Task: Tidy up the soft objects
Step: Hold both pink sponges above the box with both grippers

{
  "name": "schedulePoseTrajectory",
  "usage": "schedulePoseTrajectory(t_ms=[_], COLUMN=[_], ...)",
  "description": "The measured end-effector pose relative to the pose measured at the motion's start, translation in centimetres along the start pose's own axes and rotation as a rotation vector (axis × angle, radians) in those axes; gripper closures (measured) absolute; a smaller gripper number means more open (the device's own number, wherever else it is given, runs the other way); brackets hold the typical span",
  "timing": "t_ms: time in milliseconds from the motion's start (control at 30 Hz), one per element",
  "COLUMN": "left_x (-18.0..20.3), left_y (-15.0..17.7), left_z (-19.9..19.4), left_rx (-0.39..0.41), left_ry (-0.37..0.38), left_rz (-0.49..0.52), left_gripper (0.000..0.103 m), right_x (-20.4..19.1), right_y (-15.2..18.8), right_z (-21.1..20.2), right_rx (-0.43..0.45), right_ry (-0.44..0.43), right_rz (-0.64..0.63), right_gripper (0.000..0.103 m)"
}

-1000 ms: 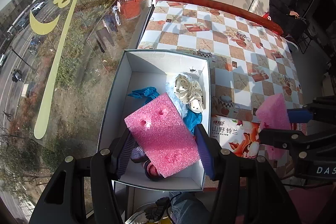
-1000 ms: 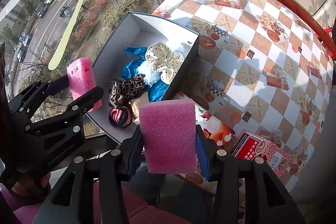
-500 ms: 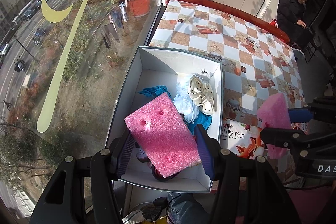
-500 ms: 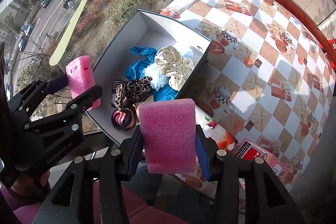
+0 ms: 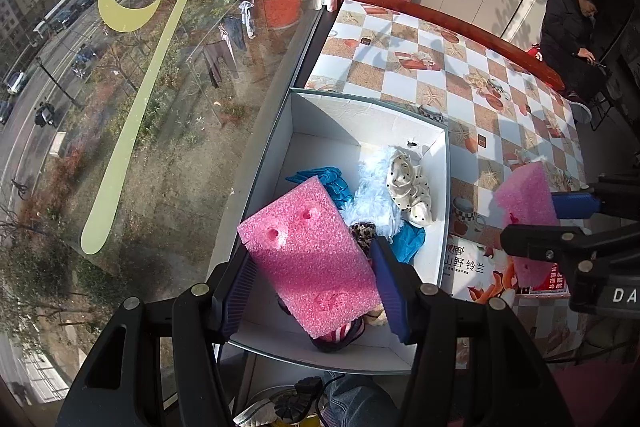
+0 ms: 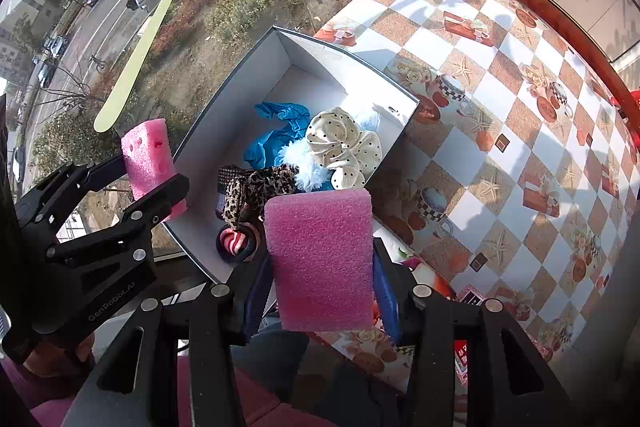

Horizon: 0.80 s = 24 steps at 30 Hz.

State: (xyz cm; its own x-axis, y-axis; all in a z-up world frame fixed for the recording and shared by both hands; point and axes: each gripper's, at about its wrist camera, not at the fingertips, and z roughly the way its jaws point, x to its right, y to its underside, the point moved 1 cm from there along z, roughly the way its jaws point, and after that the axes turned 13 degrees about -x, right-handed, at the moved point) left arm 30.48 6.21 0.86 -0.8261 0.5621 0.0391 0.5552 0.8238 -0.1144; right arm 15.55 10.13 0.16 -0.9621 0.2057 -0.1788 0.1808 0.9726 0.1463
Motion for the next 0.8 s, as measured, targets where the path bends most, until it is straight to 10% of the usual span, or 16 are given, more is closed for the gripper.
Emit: schedulePoseTrajectory(t_ms=[800], left_x=[-0.4], left_y=[-2.0], left_z=[5.1], left_rx=[-0.127], left_ry=[-0.003], left_rz=[0.008], left_gripper=[0.042], right_x=[-0.5], right_y=[-4.0], right_z=[2.9], right_rx=[-0.047], right_ry=[-0.020], right_rz=[0.013], right_gripper=[0.056])
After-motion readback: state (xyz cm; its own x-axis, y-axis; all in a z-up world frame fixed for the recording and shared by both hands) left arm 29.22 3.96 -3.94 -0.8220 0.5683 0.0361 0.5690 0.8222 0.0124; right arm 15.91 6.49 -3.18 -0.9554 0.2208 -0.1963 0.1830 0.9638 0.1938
